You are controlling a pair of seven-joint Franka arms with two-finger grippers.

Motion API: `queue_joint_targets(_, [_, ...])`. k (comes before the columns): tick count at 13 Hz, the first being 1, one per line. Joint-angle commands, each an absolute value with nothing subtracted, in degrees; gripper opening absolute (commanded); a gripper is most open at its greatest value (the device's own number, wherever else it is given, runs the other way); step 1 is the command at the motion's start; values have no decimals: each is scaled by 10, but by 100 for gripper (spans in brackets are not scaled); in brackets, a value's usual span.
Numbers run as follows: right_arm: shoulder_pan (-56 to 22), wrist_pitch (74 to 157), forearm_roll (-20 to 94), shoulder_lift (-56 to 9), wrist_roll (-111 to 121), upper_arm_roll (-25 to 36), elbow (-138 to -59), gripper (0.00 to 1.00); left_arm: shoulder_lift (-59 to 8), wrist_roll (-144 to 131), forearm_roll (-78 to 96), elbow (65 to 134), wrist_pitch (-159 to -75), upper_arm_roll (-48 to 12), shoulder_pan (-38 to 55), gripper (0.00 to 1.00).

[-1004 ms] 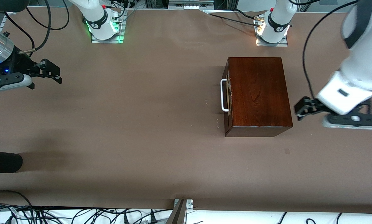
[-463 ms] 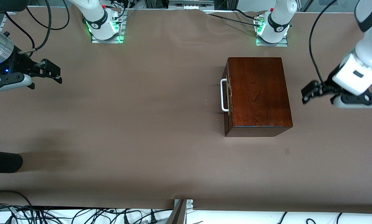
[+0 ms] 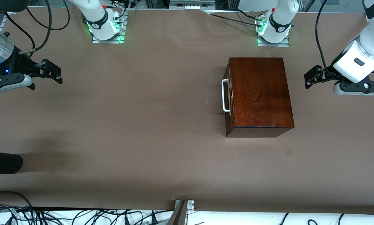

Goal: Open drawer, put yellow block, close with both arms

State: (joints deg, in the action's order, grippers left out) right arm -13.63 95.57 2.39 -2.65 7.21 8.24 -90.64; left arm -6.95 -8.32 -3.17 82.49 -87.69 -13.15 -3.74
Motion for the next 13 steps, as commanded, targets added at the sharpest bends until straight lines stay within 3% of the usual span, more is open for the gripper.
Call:
queue_joint_targets(1, [-133,949,23,-25,64,77,-899,100,-66,-64,-21,822,-870,-133,-43,100])
queue_joint_targets(6, [-133,950,24,-25,63,77,-899,100,39,-45,-17,964,-950,-57,-14,100])
queue_joint_targets(8, [-134,949,24,-25,63,76,-899,100,50,-36,-17,977,-951,-12,20,100])
queue_joint_targets(13, [-134,949,24,-25,65,76,-899,100,54,-7,-18,983,-951,-15,10,100])
